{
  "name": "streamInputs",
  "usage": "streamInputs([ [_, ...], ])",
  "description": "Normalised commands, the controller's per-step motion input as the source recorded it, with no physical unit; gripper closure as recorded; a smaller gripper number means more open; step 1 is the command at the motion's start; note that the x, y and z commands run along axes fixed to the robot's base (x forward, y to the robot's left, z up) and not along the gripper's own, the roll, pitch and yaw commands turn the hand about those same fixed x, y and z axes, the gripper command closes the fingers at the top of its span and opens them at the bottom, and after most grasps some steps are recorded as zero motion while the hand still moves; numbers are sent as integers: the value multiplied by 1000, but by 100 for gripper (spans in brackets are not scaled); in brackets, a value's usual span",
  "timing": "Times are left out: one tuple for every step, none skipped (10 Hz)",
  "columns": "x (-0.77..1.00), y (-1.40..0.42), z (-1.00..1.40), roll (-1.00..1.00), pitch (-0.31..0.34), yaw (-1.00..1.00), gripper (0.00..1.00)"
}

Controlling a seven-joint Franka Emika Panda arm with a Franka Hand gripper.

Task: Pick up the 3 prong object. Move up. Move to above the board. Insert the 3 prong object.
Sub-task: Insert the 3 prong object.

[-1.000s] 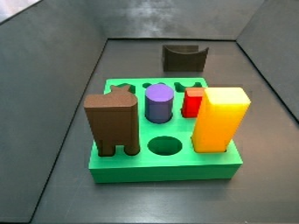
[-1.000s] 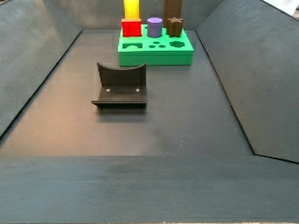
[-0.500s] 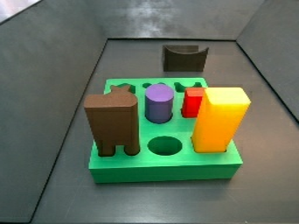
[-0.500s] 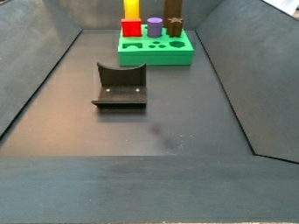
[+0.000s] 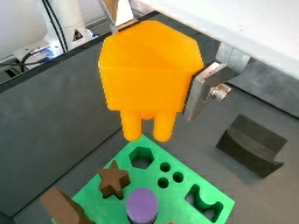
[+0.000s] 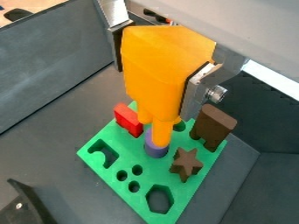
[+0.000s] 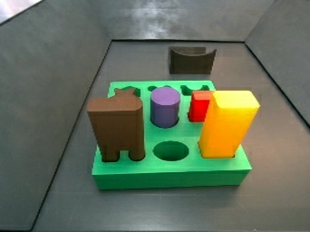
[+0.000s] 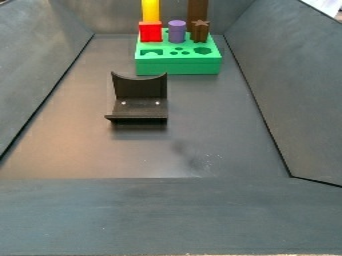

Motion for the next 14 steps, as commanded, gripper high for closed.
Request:
streamInputs([
  [-131,0,0,0,-20,-49,100],
  [-243,94,-37,57,-27,-154,100],
  [86,289,-311,119,0,574,100],
  [-34,209,-834,119,-130,831,100],
  [-49,220,-863,91,-127,860,100],
  [-3,231,-869,51,-121,849,100],
  [0,229,-831,0,-147,777,100],
  [0,171,-849,113,-147,677,100],
  [0,126,-797,176,-147,617,100],
  [51,54,-731,211,-149,554,100],
  [89,0,-646,267,-97,391,100],
  [129,0,-643,301,-36,183,100],
  [140,0,-711,277,-29,69,100],
  [83,-9,-834,257,-31,-111,100],
])
